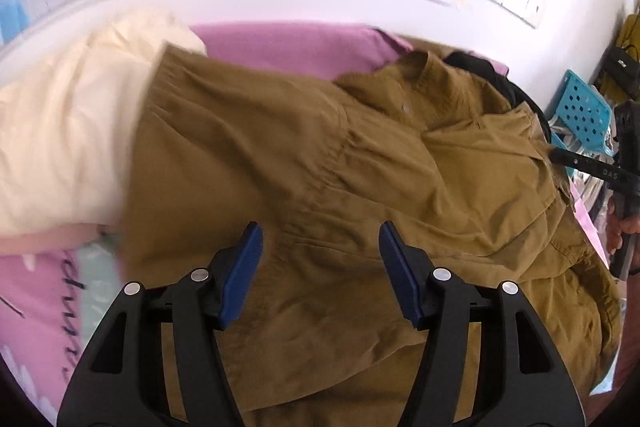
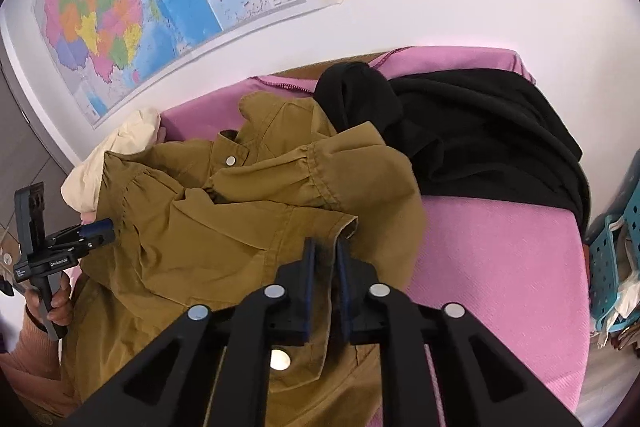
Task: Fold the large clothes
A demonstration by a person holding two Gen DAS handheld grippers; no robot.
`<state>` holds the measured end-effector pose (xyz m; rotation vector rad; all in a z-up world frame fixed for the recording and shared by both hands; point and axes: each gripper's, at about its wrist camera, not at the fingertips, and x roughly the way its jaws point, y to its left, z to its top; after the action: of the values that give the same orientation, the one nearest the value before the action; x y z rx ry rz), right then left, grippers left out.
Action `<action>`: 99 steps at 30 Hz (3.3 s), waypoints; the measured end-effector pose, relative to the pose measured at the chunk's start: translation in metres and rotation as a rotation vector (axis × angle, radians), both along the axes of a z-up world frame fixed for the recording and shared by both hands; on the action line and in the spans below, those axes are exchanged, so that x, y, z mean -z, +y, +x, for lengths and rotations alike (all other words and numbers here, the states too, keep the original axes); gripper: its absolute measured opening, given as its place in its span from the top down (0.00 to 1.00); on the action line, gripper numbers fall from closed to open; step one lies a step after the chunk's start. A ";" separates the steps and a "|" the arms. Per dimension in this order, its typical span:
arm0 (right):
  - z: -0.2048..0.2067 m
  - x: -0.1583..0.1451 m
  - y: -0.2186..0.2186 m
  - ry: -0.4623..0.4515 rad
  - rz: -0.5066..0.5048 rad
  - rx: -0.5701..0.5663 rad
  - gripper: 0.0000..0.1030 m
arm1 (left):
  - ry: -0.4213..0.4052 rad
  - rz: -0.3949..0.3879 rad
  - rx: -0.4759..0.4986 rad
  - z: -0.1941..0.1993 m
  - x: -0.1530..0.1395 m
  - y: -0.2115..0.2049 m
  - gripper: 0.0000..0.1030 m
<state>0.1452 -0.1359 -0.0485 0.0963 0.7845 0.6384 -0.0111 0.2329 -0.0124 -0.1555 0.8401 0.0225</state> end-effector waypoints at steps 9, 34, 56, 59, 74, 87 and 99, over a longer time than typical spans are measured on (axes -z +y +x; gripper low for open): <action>-0.027 -0.019 0.008 -0.074 0.031 -0.070 0.64 | -0.010 -0.017 -0.004 0.002 -0.006 0.011 0.42; -0.009 0.024 0.049 0.047 -0.073 -0.095 0.62 | 0.032 -0.012 -0.083 -0.014 0.015 0.015 0.40; -0.062 0.014 0.045 0.024 -0.092 -0.164 0.50 | -0.036 -0.077 -0.069 -0.095 0.001 0.019 0.30; -0.078 0.004 0.031 0.024 -0.065 -0.176 0.45 | -0.069 -0.101 -0.075 -0.113 -0.004 0.023 0.27; -0.176 0.036 -0.099 0.176 0.205 -0.100 0.15 | 0.029 -0.218 -0.086 -0.203 0.028 0.044 0.18; -0.216 0.073 -0.104 0.230 0.316 -0.169 0.10 | 0.102 -0.370 0.040 -0.228 0.049 0.013 0.11; -0.234 0.075 -0.083 0.221 0.317 -0.280 0.11 | 0.091 -0.434 0.128 -0.221 0.050 -0.020 0.05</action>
<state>-0.0883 -0.2187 -0.1236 0.3560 0.9128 1.0288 -0.2325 0.2129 -0.0623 -0.5113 0.9359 -0.2768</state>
